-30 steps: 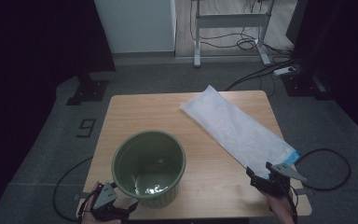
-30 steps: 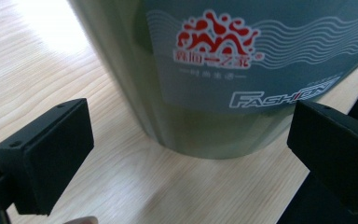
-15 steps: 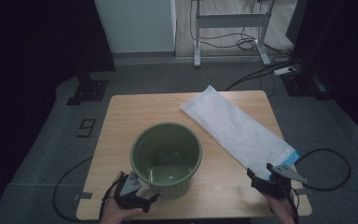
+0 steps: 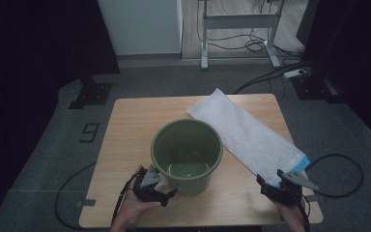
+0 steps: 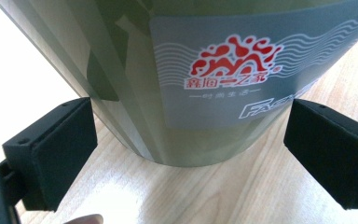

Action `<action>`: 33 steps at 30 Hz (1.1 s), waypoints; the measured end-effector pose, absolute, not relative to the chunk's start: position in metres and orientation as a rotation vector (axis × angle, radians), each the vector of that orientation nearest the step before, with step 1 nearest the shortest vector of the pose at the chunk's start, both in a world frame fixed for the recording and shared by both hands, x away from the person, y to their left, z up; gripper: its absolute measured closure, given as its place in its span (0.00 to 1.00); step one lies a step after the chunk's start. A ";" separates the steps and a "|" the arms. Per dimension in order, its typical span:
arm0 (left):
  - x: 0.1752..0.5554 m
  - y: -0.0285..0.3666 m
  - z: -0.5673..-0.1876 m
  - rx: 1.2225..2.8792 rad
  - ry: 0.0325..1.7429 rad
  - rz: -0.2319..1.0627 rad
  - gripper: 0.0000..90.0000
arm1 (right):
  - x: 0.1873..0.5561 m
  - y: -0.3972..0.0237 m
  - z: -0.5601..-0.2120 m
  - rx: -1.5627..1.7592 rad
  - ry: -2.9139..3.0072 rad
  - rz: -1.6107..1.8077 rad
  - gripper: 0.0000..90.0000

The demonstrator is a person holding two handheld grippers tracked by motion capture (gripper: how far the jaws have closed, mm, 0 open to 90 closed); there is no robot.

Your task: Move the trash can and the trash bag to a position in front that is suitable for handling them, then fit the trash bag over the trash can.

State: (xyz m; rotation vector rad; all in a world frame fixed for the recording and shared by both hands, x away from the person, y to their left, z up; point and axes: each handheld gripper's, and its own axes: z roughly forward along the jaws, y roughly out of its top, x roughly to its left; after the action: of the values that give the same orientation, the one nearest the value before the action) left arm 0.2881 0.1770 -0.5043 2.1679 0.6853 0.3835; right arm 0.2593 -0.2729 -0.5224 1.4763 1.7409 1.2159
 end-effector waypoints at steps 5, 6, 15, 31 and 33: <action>0.285 0.189 -0.504 2.141 0.736 0.418 0.05 | 0.255 -0.271 -0.521 1.466 1.743 1.204 0.16; 0.284 0.193 -0.503 2.136 0.748 0.424 0.05 | 0.255 -0.271 -0.521 1.462 1.742 1.203 0.16; 0.280 0.221 -0.499 2.093 0.822 0.444 0.05 | 0.256 -0.258 -0.516 1.445 1.754 1.178 0.16; 0.288 0.237 -0.502 2.060 0.875 0.436 0.06 | 0.327 -0.211 -0.526 1.525 1.868 1.043 0.15; 0.288 0.238 -0.502 2.061 0.882 0.438 0.06 | 0.336 -0.209 -0.528 1.520 1.895 1.013 0.17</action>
State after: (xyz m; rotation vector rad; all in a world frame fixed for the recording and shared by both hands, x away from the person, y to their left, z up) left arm 0.2881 0.2379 -0.5017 2.0607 0.8817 0.4383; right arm 0.3363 -0.2089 -0.5275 1.5196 1.8948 1.0133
